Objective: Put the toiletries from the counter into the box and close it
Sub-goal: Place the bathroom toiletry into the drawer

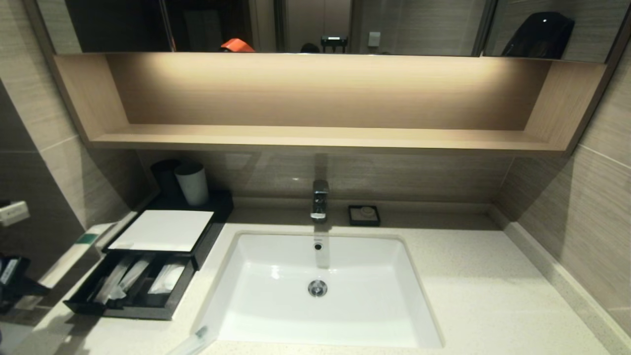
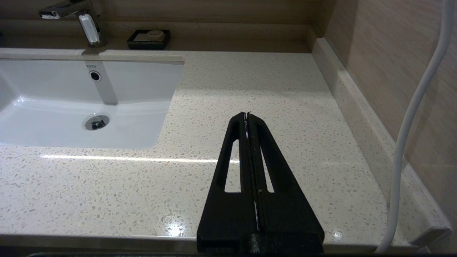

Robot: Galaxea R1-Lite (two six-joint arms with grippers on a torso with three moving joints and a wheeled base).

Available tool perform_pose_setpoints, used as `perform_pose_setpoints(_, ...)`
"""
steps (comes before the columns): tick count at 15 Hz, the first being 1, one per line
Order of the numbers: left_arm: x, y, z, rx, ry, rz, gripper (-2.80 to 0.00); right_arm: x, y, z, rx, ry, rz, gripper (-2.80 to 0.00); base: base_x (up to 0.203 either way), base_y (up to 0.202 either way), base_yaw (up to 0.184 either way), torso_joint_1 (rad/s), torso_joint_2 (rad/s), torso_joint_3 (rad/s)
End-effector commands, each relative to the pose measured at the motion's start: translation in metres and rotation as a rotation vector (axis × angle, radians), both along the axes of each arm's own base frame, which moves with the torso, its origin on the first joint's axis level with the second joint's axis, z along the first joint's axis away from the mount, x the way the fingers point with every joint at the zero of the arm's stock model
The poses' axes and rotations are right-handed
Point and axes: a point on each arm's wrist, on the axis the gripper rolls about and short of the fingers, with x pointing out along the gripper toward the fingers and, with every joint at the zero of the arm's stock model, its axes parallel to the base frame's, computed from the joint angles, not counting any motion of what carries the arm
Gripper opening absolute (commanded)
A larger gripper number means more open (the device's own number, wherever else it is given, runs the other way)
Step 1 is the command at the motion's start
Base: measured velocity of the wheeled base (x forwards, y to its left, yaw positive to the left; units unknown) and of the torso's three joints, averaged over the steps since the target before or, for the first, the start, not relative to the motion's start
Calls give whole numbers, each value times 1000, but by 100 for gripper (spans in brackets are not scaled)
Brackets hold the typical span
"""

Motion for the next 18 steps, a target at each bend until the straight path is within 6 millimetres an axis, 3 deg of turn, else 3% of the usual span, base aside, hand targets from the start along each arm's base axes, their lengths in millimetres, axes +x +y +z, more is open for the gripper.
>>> perform_pose_setpoints(1, 0, -11, -1, 13, 44, -21, -280, 0, 0, 0, 0, 0, 0, -280, 0, 0, 0, 0, 0, 0)
perform_pose_setpoints(18, 14, -1, -32, 38, 276, -49, -280, 0, 0, 0, 0, 0, 0, -280, 0, 0, 0, 0, 0, 0)
